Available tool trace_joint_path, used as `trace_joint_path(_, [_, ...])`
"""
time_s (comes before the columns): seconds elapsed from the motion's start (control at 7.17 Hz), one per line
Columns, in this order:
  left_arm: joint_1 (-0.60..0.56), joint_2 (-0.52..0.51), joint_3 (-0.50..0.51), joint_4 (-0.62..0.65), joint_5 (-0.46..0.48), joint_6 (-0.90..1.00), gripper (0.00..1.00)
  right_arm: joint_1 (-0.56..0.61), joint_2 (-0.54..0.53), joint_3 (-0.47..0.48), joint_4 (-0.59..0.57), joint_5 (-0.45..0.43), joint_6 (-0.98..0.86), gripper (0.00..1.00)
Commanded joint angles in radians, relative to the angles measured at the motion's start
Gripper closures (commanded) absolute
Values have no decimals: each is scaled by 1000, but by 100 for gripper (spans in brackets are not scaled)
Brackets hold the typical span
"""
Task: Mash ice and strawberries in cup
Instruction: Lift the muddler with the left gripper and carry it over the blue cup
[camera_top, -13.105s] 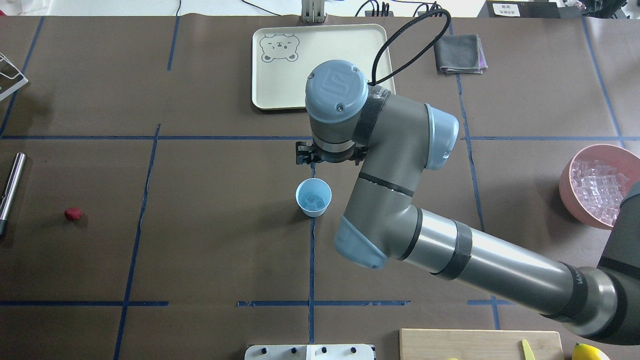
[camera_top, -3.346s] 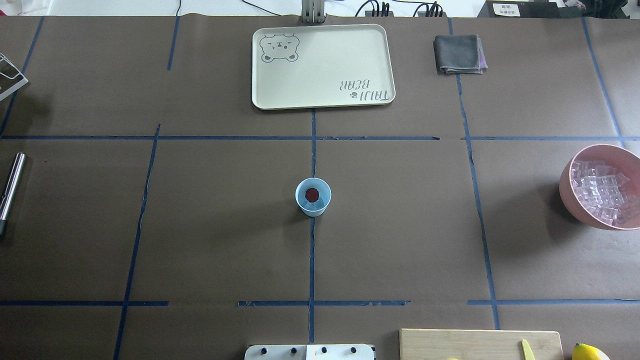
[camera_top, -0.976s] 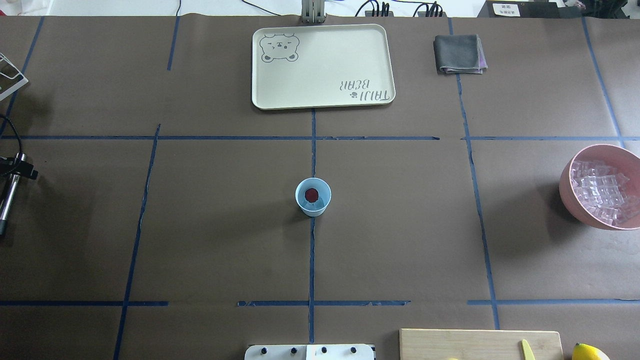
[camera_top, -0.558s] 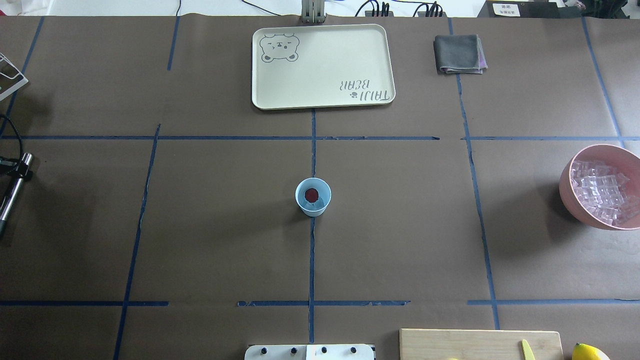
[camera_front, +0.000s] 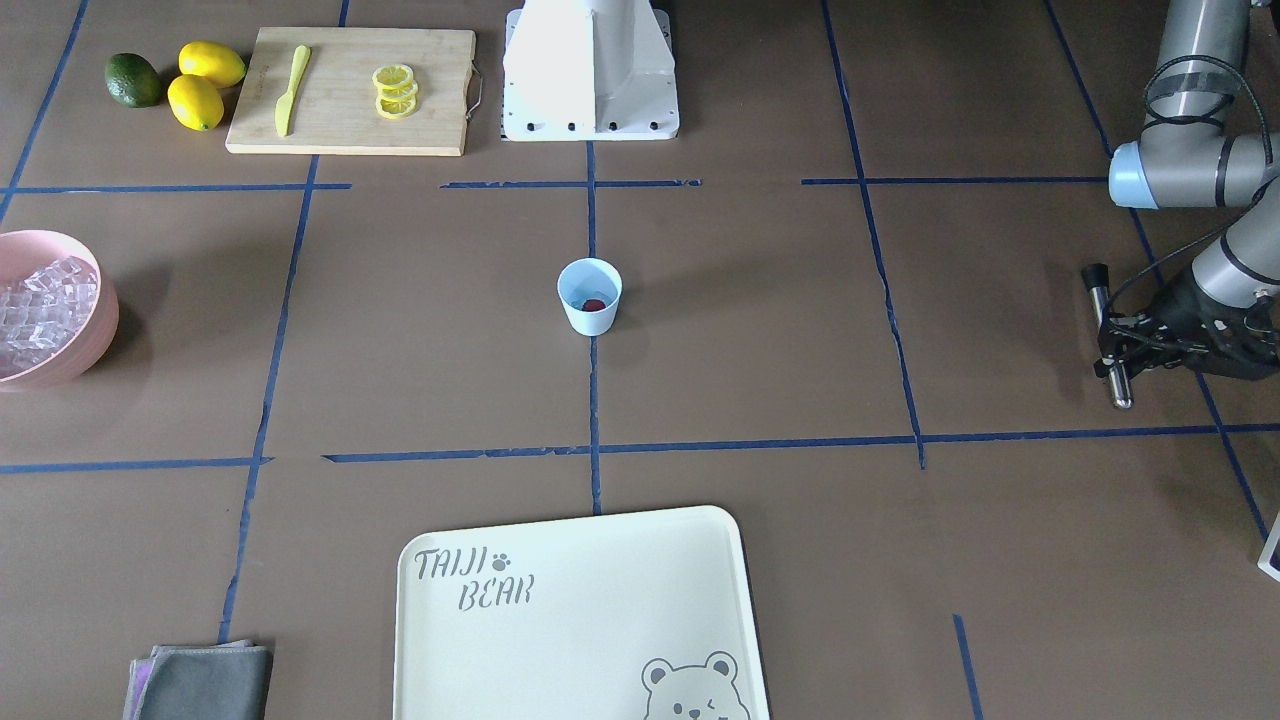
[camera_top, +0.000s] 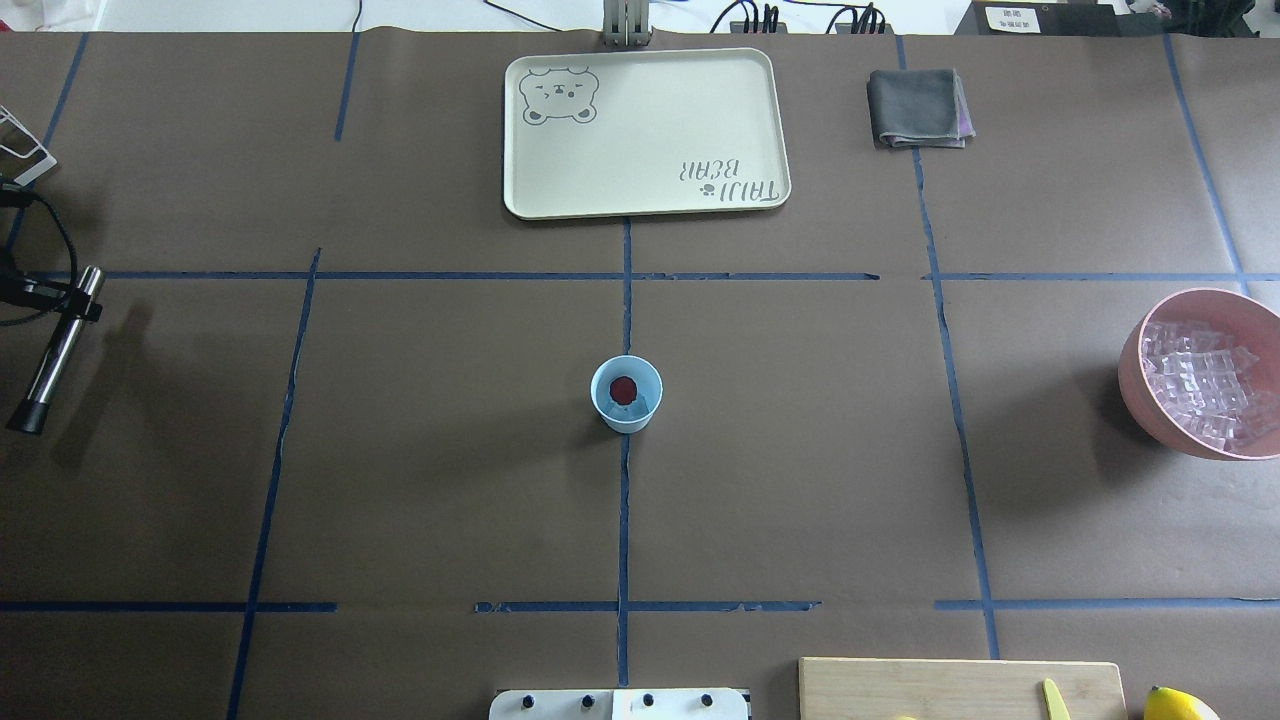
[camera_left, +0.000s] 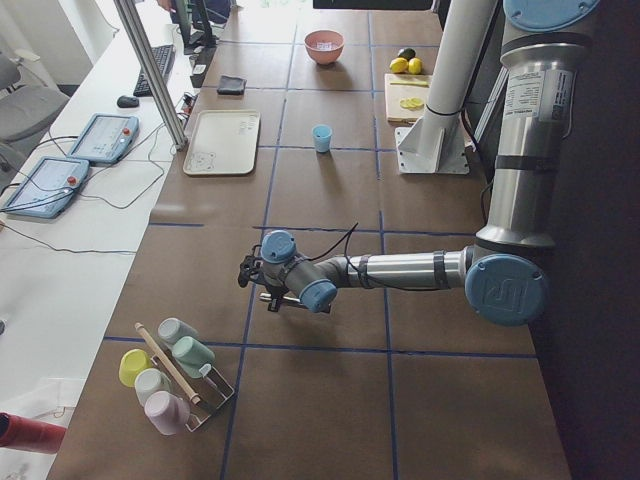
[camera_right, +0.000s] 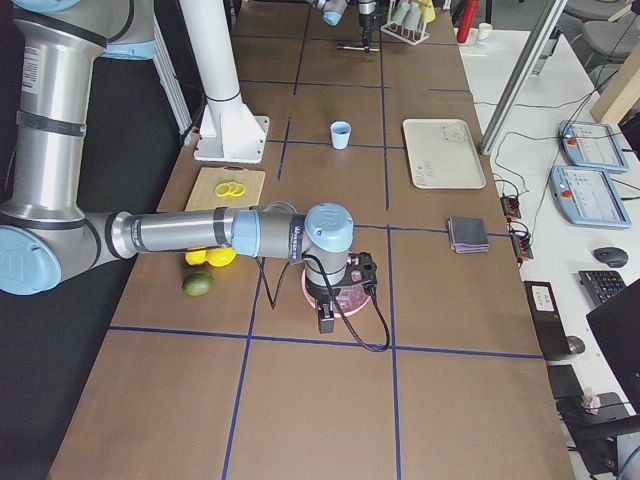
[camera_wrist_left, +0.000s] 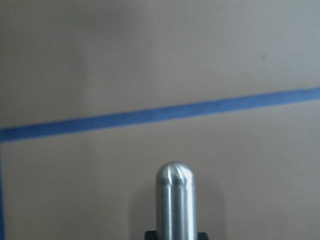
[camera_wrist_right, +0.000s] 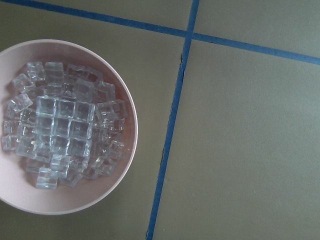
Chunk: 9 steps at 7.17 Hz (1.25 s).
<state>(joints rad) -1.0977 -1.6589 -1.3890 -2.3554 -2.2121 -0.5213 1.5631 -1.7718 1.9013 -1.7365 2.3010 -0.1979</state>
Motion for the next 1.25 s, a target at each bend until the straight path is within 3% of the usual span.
trace_joint_path(0.0, [-4, -82, -54, -53, -1, 180, 100, 0, 0, 2, 0, 0, 0, 0])
trace_joint_path(0.28, [2, -134, -123, -117, -11, 170, 100, 0, 0, 2, 0, 0, 0, 0])
trace_joint_path(0.56, [27, -186, -185, -236, -8, -68, 100, 0, -2, 2, 0, 0, 0, 0])
trace_joint_path(0.84, [168, -290, -185, -333, 11, -94, 100, 0, -2, 4, 0, 0, 0, 0])
trace_joint_path(1.12, [292, -375, -183, -423, 212, -97, 100, 0, 0, 2, 0, 2, 0, 0])
